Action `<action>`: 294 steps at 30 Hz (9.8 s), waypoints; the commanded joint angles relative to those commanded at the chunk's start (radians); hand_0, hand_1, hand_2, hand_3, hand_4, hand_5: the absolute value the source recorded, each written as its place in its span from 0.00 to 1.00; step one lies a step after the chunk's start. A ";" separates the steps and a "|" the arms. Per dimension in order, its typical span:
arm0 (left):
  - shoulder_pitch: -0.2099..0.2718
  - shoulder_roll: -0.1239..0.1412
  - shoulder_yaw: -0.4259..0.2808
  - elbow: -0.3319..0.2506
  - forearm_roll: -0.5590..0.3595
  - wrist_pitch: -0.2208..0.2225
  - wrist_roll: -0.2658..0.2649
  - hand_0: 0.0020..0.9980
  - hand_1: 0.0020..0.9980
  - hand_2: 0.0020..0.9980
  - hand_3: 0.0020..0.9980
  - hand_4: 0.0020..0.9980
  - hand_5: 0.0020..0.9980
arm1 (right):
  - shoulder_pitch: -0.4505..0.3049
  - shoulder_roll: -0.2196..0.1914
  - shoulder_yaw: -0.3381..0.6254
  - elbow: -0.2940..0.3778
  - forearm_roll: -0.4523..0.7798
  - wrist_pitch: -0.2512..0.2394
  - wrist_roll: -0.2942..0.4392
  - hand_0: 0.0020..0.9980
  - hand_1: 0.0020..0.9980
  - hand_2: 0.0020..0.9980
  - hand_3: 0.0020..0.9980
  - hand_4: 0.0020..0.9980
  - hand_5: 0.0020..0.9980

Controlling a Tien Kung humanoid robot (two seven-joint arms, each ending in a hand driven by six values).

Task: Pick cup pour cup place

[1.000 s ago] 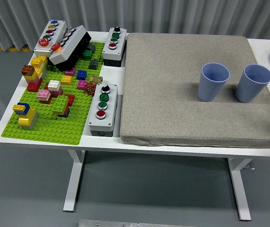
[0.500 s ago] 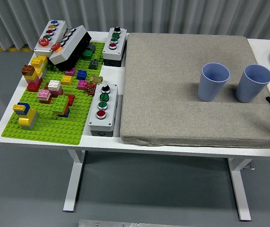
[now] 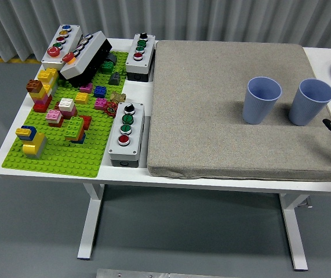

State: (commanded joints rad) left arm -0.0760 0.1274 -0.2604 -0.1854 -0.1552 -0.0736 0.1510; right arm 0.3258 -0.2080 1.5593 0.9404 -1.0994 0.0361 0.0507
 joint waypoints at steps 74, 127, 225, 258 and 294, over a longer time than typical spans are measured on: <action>-0.024 -0.002 -0.020 -0.007 0.050 -0.003 0.014 0.88 0.85 0.93 0.82 0.64 0.89 | 0.133 0.039 -0.057 -0.140 -0.007 0.027 0.008 0.89 0.93 1.00 1.00 0.87 0.16; -0.038 -0.002 -0.029 -0.007 0.070 -0.003 0.016 0.88 0.85 0.93 0.82 0.64 0.88 | 0.192 0.064 -0.081 -0.202 -0.011 0.036 0.004 0.89 0.92 1.00 1.00 0.87 0.19; -0.026 0.005 -0.035 -0.007 0.070 0.002 0.018 0.88 0.84 0.93 0.81 0.64 0.88 | 0.191 0.031 -0.208 0.140 -0.885 -0.239 -0.119 0.73 0.63 0.53 0.62 0.79 0.11; -0.030 0.005 -0.036 -0.007 0.070 0.002 0.019 0.88 0.84 0.93 0.81 0.64 0.88 | 0.173 0.051 -0.235 0.201 -0.917 -0.257 -0.145 0.74 0.63 0.53 0.62 0.79 0.12; -0.027 0.008 -0.039 -0.006 0.071 0.002 0.017 0.88 0.85 0.93 0.81 0.64 0.88 | 0.172 -0.021 -0.350 0.256 -0.956 -0.274 -0.178 0.74 0.63 0.53 0.60 0.79 0.13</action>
State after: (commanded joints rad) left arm -0.1026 0.1359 -0.2991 -0.1915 -0.0838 -0.0713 0.1677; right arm 0.4975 -0.2294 1.2098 1.1968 -2.0556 -0.2381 -0.1274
